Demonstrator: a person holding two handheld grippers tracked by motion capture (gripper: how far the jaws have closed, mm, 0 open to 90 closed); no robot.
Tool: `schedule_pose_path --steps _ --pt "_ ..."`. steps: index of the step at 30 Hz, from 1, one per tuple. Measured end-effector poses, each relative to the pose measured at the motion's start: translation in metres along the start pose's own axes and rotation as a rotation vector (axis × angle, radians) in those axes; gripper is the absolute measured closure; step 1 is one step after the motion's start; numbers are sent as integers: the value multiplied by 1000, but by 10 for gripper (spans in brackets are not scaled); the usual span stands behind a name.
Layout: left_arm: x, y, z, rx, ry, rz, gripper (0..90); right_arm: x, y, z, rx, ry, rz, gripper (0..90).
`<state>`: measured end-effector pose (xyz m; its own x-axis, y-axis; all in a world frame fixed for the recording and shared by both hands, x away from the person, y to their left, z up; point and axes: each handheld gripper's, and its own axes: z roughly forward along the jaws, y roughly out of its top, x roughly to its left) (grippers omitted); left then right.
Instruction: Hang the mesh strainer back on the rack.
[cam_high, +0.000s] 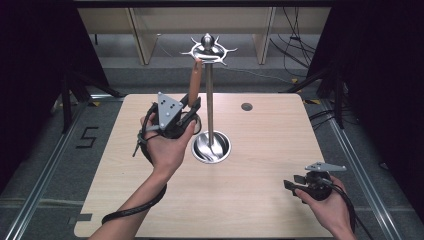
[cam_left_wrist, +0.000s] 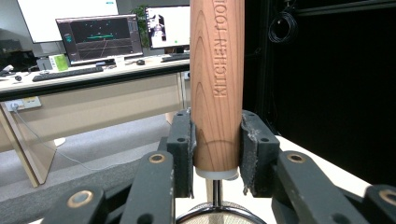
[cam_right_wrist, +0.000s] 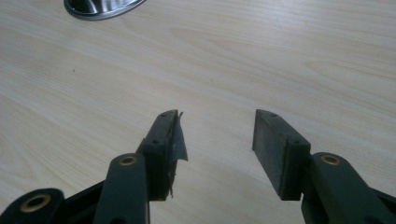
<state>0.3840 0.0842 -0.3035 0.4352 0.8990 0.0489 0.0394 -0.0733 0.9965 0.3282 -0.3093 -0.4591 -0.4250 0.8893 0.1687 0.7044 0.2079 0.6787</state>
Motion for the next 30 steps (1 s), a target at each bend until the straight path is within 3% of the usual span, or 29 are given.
schedule_pose_path --steps 1,2,4,5,7,9,11,13,18,20,24,26,28,30 --pt "-1 -1 1 2 -3 -18 681 0 0 0 1 0 -4 516" --pt "-1 0 1 -2 2 -2 681 -1 0 0 -4 2 -11 516" --pt "-2 -1 2 4 0 -15 681 0 0 0 0 0 -5 516" --pt "-1 0 3 0 4 2 681 1 0 -1 14 -2 18 516" --pt "-2 -1 4 4 2 -12 680 0 0 0 1 0 -2 516" --pt "-2 0 5 0 7 5 680 -1 0 0 -2 2 -9 516" --pt "-3 0 6 -2 10 4 681 1 0 -1 5 3 17 516" --pt "-3 0 8 0 11 6 680 -1 0 0 -3 2 -13 516" --pt "-4 1 11 5 10 4 680 -1 0 0 -3 2 -14 516" --pt "-5 1 12 7 13 3 679 1 0 -2 15 -3 20 516" --pt "-5 1 15 8 18 14 677 1 0 -2 14 -3 18 516" --pt "-6 1 16 11 20 15 677 3 0 -2 20 -2 38 516" --pt "-6 1 18 13 20 16 676 0 0 0 -1 11 1 516" --pt "-6 1 19 16 21 16 676 1 0 0 8 11 16 516"
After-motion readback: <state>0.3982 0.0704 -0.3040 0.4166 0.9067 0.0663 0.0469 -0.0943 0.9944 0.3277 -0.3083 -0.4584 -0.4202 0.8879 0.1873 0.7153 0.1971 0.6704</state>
